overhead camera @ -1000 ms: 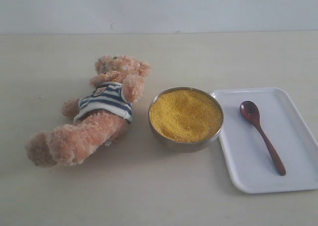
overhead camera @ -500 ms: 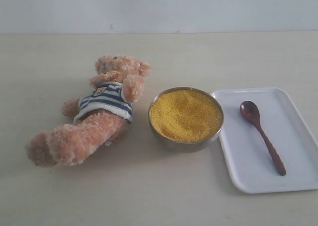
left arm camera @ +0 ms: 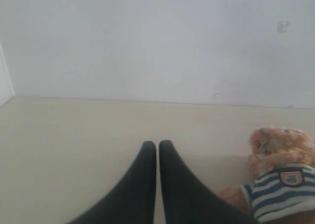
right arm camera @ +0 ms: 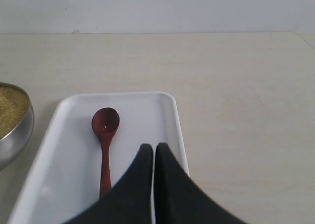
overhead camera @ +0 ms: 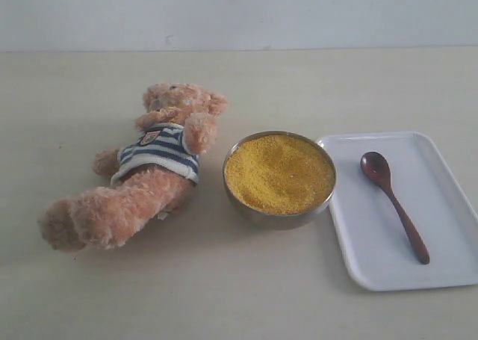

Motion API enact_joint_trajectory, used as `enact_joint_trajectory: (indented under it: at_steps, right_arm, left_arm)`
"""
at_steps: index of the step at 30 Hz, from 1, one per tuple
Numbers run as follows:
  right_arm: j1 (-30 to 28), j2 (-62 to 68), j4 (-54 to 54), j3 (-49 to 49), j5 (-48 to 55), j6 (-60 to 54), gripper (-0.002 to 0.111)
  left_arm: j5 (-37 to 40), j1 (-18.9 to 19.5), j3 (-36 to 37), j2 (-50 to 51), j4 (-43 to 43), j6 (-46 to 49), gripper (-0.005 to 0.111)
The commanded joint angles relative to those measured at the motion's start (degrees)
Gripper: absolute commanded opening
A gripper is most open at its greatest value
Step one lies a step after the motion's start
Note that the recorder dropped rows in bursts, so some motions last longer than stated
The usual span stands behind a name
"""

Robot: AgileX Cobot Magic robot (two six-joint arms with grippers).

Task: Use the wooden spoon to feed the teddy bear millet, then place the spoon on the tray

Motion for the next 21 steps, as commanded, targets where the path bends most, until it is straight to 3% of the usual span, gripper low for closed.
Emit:
enact_joint_trajectory:
  at_steps: [1,5,21]
  right_arm:
    - [-0.3,-0.4,0.0,0.0,-0.5,-0.2,0.000]
    - [-0.3,-0.4,0.0,0.0,-0.5,-0.2,0.000]
    - [-0.3,-0.4,0.0,0.0,-0.5,-0.2,0.000]
  left_arm:
    - [-2.6,1.4,5.1,-3.0,-1.0,-0.4,0.004]
    - [-2.5,1.4,10.2,-6.3,-1.0,-4.7,0.004]
    - [-1.1,1.4,10.2,-6.3,-0.6,-4.6,0.004]
